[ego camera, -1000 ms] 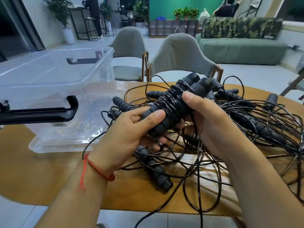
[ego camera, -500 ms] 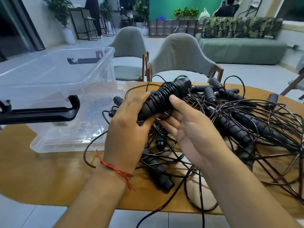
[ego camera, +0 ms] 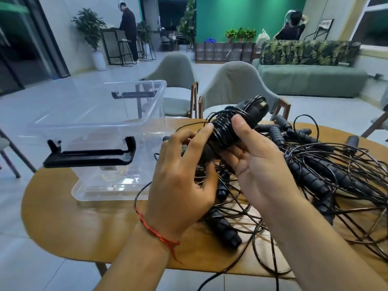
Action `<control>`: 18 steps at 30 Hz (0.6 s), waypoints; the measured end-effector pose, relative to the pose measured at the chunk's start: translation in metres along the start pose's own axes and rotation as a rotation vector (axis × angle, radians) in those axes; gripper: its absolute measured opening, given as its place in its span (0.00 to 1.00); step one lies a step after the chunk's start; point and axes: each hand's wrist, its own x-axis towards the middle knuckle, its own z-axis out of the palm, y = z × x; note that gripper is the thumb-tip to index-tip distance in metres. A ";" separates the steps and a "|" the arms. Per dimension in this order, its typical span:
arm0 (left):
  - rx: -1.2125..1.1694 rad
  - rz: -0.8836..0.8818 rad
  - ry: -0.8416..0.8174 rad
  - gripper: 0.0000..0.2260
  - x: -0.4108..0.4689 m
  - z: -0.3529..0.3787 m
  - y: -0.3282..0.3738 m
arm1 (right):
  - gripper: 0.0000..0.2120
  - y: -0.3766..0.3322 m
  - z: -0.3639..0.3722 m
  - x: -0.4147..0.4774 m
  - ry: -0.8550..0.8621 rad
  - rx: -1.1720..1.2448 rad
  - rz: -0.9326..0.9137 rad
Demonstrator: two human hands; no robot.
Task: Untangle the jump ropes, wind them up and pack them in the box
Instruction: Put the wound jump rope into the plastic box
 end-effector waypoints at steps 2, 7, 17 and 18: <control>-0.009 -0.022 0.030 0.27 0.007 -0.017 -0.001 | 0.18 -0.008 0.017 0.005 -0.063 -0.109 -0.042; 0.052 -0.077 0.166 0.19 0.020 -0.062 -0.027 | 0.25 -0.020 0.067 0.038 -0.197 -0.413 -0.136; 0.241 -0.434 0.155 0.17 0.024 -0.102 -0.111 | 0.31 -0.018 0.199 0.164 -0.424 -1.289 -0.273; 0.248 -0.439 0.143 0.17 0.025 -0.103 -0.116 | 0.32 -0.009 0.207 0.176 -0.451 -1.403 -0.285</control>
